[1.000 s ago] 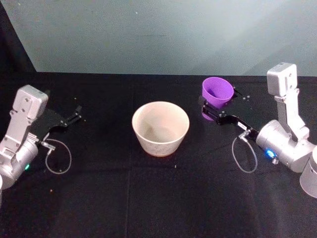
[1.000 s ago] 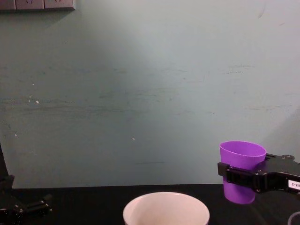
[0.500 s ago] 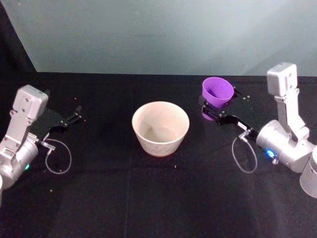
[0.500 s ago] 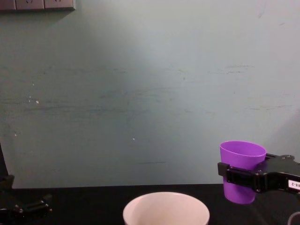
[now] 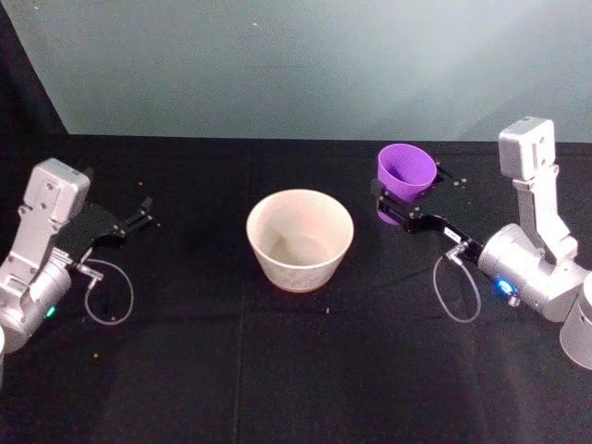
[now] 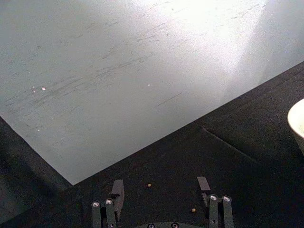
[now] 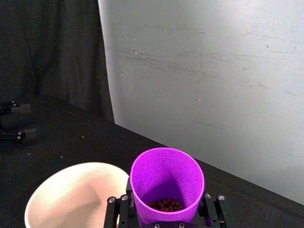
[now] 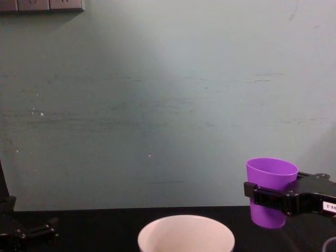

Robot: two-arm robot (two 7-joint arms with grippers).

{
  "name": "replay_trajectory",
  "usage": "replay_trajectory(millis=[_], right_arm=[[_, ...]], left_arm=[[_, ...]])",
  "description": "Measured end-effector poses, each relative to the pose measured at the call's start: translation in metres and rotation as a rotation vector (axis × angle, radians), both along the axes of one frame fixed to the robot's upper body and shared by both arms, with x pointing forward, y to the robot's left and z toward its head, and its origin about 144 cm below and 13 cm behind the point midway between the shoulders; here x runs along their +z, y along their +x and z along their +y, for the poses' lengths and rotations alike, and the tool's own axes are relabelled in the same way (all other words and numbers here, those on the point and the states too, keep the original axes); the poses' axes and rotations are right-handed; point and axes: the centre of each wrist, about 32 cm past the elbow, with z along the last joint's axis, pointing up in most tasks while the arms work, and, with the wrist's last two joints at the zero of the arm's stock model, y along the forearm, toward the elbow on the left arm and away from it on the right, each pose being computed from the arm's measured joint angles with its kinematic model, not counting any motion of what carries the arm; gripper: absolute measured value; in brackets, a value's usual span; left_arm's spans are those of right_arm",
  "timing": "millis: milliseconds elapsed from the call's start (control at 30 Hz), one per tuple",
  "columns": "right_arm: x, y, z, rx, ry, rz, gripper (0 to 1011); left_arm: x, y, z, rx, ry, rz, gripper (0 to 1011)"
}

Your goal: Pick up the cup and pour the mung beans from the cup into the bowl.

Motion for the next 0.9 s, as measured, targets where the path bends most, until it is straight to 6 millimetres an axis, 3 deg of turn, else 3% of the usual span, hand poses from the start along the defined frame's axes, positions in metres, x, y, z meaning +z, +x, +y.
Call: replay_trajectory(millis=[900], right_arm=[[0.0000, 0.0000, 0.0000, 0.000, 0.000, 0.000, 718]], left_arm=[[0.0000, 0.0000, 0.0000, 0.000, 0.000, 0.000, 1000]])
